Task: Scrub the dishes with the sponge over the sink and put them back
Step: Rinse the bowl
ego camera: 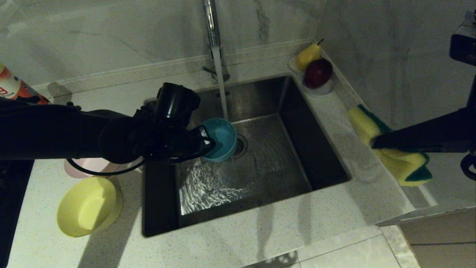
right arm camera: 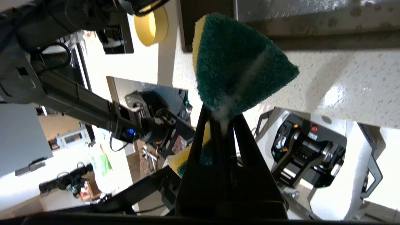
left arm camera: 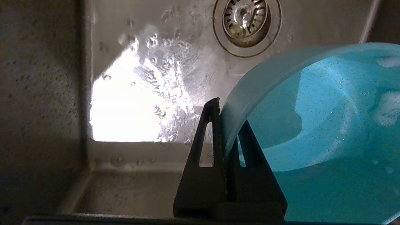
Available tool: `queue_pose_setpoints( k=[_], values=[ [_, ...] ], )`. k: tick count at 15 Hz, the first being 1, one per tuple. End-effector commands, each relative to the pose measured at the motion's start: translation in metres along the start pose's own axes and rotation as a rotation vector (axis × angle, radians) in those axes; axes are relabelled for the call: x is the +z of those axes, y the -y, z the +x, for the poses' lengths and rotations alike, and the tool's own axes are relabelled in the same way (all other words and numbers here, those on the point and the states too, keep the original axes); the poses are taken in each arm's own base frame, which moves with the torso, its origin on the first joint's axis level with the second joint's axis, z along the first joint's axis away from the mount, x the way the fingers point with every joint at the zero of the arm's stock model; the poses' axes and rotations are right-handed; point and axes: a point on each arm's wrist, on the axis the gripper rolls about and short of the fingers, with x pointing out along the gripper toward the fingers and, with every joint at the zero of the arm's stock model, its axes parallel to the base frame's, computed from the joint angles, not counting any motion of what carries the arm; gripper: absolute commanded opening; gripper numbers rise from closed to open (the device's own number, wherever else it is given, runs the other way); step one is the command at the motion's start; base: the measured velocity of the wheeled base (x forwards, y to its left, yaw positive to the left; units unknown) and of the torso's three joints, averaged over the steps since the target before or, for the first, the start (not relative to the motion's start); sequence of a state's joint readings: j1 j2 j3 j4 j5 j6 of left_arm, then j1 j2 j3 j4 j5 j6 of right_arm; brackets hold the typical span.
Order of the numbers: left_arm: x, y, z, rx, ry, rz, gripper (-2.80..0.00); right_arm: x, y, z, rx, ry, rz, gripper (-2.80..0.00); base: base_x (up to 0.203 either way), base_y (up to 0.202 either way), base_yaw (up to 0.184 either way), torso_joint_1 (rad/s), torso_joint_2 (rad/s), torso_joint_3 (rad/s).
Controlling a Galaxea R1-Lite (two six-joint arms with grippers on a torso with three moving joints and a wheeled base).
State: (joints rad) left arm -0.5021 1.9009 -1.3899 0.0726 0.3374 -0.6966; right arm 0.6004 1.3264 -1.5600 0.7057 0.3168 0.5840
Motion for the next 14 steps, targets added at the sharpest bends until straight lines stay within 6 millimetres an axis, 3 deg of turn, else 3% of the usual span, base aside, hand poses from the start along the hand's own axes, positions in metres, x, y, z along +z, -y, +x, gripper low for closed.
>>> queue_pose_setpoints(
  k=[1,8,14],
  values=[
    [-0.001,0.003,0.01,0.004,-0.001,-0.004,-2.8,0.001,0.002,0.002,-0.009,-0.004,0.01,-2.8,0.0,0.0,0.0,0.0,0.0,0.0],
    [0.001,0.01,0.027,0.005,0.009,-0.009,-2.8,-0.001,0.001,-0.006,0.001,0.015,0.004,-2.8,0.0,0.0,0.0,0.0,0.0,0.0],
    [0.003,0.007,0.014,0.012,-0.015,-0.012,-2.8,-0.004,0.004,-0.004,-0.007,0.0,0.009,-2.8,0.0,0.0,0.0,0.0,0.0,0.0]
  ],
)
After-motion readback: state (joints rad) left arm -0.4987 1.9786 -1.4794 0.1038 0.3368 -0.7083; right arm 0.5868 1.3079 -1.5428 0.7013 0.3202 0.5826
